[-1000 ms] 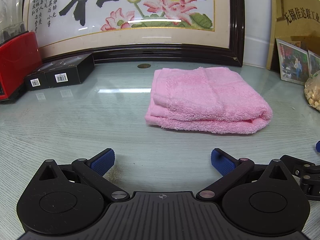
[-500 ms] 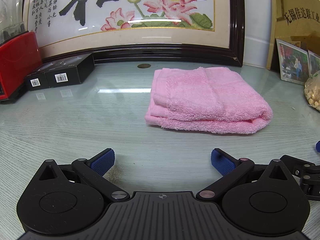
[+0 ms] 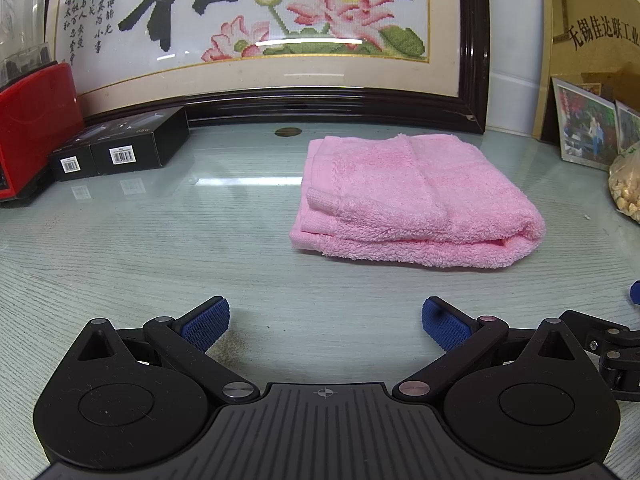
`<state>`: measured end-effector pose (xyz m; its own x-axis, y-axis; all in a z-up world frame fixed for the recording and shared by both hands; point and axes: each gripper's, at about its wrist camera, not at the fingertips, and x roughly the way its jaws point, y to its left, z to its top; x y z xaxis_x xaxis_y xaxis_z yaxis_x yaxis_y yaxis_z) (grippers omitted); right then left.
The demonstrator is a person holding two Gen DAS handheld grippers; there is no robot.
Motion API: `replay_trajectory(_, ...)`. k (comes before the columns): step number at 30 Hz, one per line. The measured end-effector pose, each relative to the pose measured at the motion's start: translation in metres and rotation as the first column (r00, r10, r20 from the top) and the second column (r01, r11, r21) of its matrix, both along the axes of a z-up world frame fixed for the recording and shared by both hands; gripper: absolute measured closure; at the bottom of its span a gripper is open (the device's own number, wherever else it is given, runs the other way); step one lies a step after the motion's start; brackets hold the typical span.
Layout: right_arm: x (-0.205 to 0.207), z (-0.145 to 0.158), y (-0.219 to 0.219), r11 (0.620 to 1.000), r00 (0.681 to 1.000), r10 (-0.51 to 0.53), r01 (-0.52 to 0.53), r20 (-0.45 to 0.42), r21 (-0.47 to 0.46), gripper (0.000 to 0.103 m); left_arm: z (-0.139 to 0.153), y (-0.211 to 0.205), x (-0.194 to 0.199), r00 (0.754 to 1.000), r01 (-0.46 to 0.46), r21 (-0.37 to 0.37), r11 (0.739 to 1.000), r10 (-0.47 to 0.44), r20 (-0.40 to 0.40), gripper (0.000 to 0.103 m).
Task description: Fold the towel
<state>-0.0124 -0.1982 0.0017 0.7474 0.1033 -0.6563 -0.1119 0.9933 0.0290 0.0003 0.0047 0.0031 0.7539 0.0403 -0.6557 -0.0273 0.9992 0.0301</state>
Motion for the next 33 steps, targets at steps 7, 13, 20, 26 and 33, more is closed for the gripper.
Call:
replay_trajectory(7, 0.000, 0.000, 0.000, 1.000, 1.000, 0.000, 0.000, 0.001, -0.002, 0.000, 0.000, 0.004, -0.001, 0.999, 0.036, 0.000, 0.999, -0.036, -0.001, 0.000)
replay_trajectory(13, 0.002, 0.000, 0.001, 1.000, 1.000, 0.000, 0.000, 0.001, -0.008, 0.000, 0.000, 0.004, -0.002, 0.999, 0.049, 0.001, 0.999, -0.049, -0.001, 0.000)
replay_trajectory(20, 0.002, 0.000, 0.001, 1.000, 1.000, 0.001, -0.001, 0.000, -0.005, 0.000, 0.001, 0.013, -0.003, 0.997, 0.077, -0.001, 0.997, -0.077, 0.000, 0.000)
replay_trajectory(26, 0.002, 0.000, 0.001, 1.000, 1.000, 0.002, -0.002, 0.000, -0.002, 0.000, 0.005, 0.039, 0.001, 1.000, 0.027, 0.005, 1.000, -0.027, 0.001, 0.000)
replay_trajectory(33, 0.001, 0.000, 0.001, 1.000, 1.000, 0.002, -0.002, 0.001, -0.002, 0.000, 0.012, 0.088, 0.012, 0.997, -0.080, 0.007, 0.997, 0.080, -0.010, 0.000)
